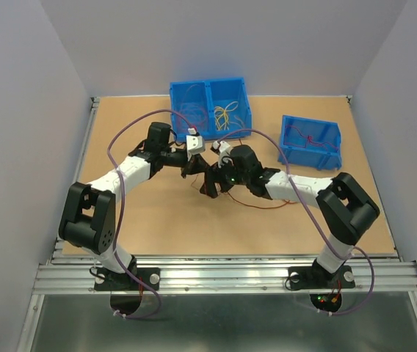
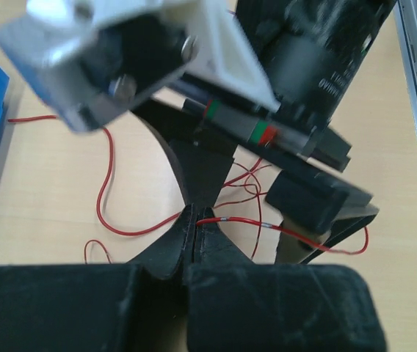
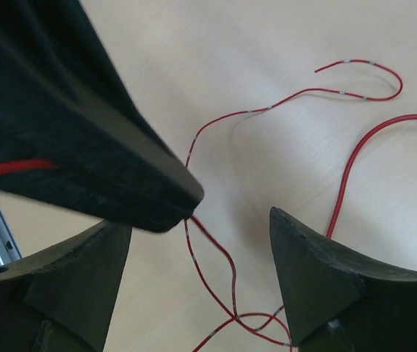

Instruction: Untangle the cables

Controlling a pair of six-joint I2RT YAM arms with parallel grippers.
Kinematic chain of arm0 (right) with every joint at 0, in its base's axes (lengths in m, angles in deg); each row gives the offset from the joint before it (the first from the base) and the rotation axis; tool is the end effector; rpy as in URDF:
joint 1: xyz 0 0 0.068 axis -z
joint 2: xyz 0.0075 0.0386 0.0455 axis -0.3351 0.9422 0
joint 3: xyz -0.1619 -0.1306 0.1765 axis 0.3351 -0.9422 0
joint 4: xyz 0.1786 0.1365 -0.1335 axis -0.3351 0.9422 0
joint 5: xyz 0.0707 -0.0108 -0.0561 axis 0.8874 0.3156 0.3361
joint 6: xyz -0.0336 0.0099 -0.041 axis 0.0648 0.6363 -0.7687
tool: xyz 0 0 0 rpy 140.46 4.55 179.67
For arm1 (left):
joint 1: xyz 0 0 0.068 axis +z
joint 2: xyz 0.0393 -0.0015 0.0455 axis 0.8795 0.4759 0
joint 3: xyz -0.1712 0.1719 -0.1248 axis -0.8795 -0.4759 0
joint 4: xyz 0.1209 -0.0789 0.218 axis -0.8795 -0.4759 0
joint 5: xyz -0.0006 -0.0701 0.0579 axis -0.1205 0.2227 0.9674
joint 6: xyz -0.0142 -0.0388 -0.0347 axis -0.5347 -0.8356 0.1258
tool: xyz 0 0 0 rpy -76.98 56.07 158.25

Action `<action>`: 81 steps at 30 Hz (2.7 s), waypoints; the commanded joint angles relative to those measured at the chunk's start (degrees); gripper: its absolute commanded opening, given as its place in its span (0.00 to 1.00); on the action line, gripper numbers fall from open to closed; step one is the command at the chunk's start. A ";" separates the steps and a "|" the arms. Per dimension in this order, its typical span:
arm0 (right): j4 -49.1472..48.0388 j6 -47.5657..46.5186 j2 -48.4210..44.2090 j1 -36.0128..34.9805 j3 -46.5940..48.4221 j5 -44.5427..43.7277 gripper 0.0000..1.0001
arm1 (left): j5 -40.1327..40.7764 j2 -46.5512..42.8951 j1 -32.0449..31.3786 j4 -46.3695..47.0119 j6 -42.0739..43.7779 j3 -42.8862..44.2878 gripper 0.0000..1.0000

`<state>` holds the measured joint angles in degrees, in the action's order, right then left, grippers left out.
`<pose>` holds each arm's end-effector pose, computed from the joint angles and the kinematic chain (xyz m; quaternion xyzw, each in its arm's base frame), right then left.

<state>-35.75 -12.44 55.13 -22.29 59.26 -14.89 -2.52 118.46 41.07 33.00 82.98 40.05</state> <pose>0.2660 0.2550 0.2032 -0.3042 0.8032 0.3588 0.3655 0.3053 -0.1481 0.2508 0.5824 0.5272 -0.3875 0.4825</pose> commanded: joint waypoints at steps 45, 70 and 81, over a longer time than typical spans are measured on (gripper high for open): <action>9.53 29.16 -29.26 40.36 -5.85 -9.96 0.01 | 1.13 -4.30 9.53 21.22 -18.31 -4.10 0.85; 29.90 63.87 -8.68 44.59 11.56 -33.04 0.00 | 3.15 -4.30 9.44 20.87 -21.13 -3.40 0.84; 36.25 82.07 -7.99 45.21 13.74 -51.94 0.01 | 3.41 -4.39 9.35 20.87 -21.13 -3.57 0.83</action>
<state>-3.87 61.46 46.28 22.48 68.57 -57.22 1.76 115.99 50.45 52.13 62.35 35.75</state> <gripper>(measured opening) 0.022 0.833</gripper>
